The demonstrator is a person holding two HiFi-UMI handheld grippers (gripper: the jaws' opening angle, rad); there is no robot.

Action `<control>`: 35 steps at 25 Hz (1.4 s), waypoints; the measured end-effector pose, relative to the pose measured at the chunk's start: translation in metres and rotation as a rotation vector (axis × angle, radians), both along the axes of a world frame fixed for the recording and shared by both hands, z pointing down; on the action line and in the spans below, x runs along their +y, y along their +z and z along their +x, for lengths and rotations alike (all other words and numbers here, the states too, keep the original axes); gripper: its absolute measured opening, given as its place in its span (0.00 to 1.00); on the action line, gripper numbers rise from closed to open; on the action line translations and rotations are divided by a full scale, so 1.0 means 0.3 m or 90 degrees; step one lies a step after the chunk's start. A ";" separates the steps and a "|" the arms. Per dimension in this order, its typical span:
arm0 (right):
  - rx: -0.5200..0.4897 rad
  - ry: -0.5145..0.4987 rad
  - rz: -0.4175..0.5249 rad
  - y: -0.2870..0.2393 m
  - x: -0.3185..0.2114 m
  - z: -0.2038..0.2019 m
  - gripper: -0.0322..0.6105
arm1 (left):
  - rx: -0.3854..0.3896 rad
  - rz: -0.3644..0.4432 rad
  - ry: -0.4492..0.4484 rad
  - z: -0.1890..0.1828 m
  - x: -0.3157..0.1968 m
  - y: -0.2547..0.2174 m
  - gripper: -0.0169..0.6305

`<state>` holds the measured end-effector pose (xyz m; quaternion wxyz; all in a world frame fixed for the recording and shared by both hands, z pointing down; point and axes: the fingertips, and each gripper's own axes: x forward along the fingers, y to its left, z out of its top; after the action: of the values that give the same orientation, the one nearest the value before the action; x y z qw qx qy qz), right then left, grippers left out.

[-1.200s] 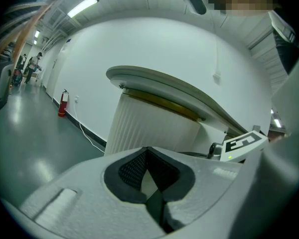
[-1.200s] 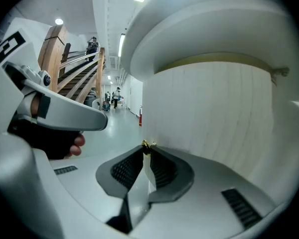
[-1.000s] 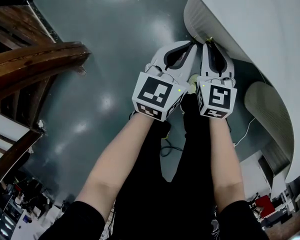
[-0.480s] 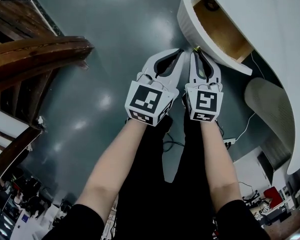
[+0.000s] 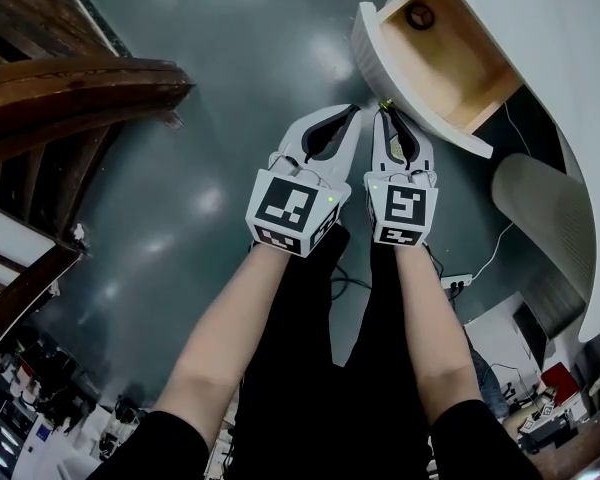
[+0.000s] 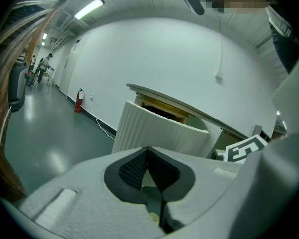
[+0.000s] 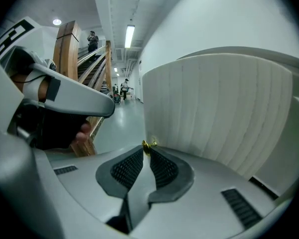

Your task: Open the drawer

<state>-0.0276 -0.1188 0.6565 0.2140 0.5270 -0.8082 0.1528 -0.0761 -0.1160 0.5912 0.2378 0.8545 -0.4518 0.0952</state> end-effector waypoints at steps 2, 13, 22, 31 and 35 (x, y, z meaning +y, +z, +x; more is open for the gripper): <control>0.000 -0.002 -0.003 0.003 0.022 -0.017 0.14 | 0.000 -0.001 -0.001 -0.012 0.021 -0.001 0.04; 0.000 0.003 -0.020 0.025 0.089 -0.080 0.13 | -0.002 -0.010 -0.005 -0.085 0.082 0.011 0.04; 0.008 -0.005 -0.023 -0.030 0.106 -0.064 0.13 | -0.003 -0.006 -0.003 -0.091 0.089 -0.056 0.04; -0.021 -0.022 0.004 -0.275 0.119 -0.079 0.09 | -0.007 -0.004 0.015 -0.066 0.104 -0.195 0.04; -0.043 -0.027 0.021 -0.430 0.125 -0.077 0.09 | -0.008 0.006 0.024 -0.046 0.110 -0.313 0.04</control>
<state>-0.0506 -0.0813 0.5275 0.1810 0.5076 -0.8284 0.1526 -0.0898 -0.0829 0.4974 0.2293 0.8633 -0.4378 0.1027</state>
